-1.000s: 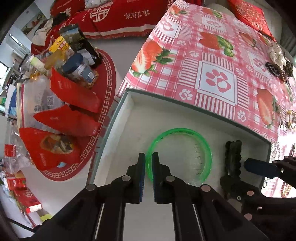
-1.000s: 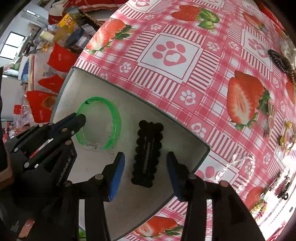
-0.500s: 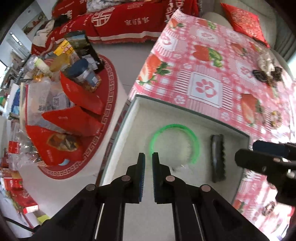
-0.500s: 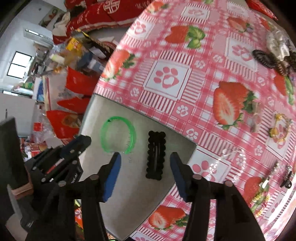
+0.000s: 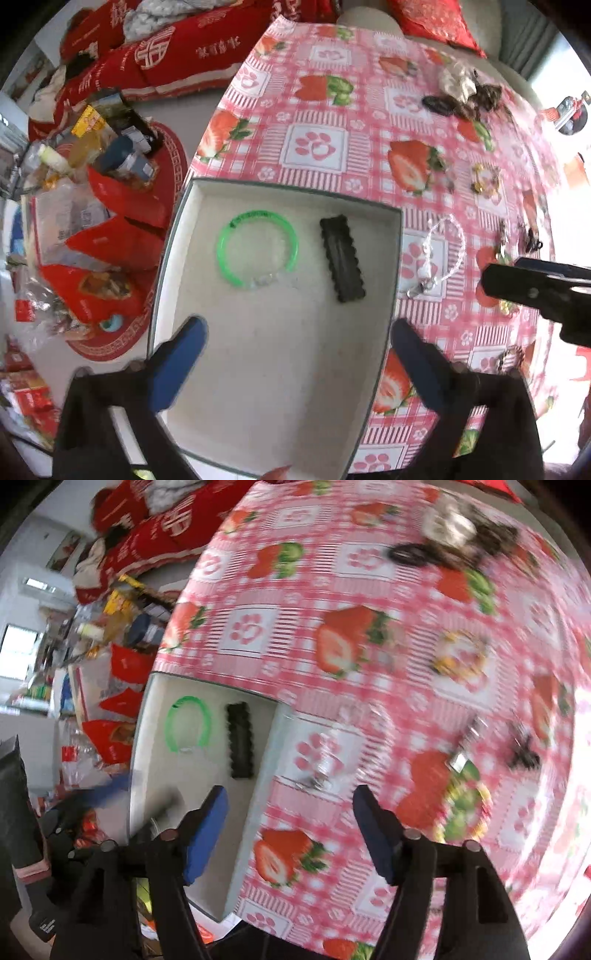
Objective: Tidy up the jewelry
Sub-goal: 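Open the right tool to drop the black clip while the left tool releases the bangle into the tray, then move both tools back over the table toward the remaining jewelry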
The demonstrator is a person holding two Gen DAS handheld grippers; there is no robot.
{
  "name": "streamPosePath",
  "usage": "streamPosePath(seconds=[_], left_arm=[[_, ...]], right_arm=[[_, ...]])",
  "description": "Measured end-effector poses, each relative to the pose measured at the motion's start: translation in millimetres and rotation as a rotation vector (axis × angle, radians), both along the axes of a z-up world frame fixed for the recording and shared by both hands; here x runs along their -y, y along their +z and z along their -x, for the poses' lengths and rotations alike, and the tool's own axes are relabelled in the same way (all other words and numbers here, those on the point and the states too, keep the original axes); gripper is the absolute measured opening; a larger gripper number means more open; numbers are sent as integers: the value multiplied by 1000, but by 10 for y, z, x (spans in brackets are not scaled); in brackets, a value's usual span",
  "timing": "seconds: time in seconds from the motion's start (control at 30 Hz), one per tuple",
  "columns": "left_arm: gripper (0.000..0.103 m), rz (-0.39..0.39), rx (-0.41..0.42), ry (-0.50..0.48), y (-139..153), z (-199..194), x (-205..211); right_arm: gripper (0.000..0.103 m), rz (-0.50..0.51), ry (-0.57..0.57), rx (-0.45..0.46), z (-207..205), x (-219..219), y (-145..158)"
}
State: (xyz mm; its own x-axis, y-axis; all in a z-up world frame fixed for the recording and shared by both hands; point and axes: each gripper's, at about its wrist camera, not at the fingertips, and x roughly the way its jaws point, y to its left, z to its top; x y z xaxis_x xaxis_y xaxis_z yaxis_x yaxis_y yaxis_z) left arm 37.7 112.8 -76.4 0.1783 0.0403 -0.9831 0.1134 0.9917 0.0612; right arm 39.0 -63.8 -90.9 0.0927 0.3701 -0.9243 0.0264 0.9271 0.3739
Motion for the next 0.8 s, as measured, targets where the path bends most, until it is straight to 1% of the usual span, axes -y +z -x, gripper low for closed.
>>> streamPosePath(seconds=[0.07, 0.23, 0.27, 0.3, 0.33, 0.47, 0.53, 0.63, 0.8], left_arm=[[103, 1, -16, -33, -40, 5, 136], [103, -37, -6, -140, -89, 6, 536], [103, -36, -6, -163, -96, -5, 622], [103, -34, -6, -179, -80, 4, 675], [103, -36, -7, -197, -87, -6, 757], [103, -40, -13, -235, -100, -10, 961], [103, -39, -33, -236, -128, 9, 1031], [103, -33, -84, -245, -232, -12, 1140], [103, -31, -63, -274, -270, -62, 1329]], right_arm=[[74, 11, -30, -7, 96, 161, -14], [74, 56, -126, -41, 371, 655, -96], [76, 59, -145, -49, 419, 741, -113], [84, 62, -166, -57, 473, 840, -134], [85, 63, -179, -60, 517, 916, -151], [85, 75, -235, -83, 703, 1212, -220], [85, 79, -262, -90, 770, 1334, -243], [85, 87, -296, -95, 850, 1510, -265], [85, 106, -334, -104, 890, 1722, -311]])
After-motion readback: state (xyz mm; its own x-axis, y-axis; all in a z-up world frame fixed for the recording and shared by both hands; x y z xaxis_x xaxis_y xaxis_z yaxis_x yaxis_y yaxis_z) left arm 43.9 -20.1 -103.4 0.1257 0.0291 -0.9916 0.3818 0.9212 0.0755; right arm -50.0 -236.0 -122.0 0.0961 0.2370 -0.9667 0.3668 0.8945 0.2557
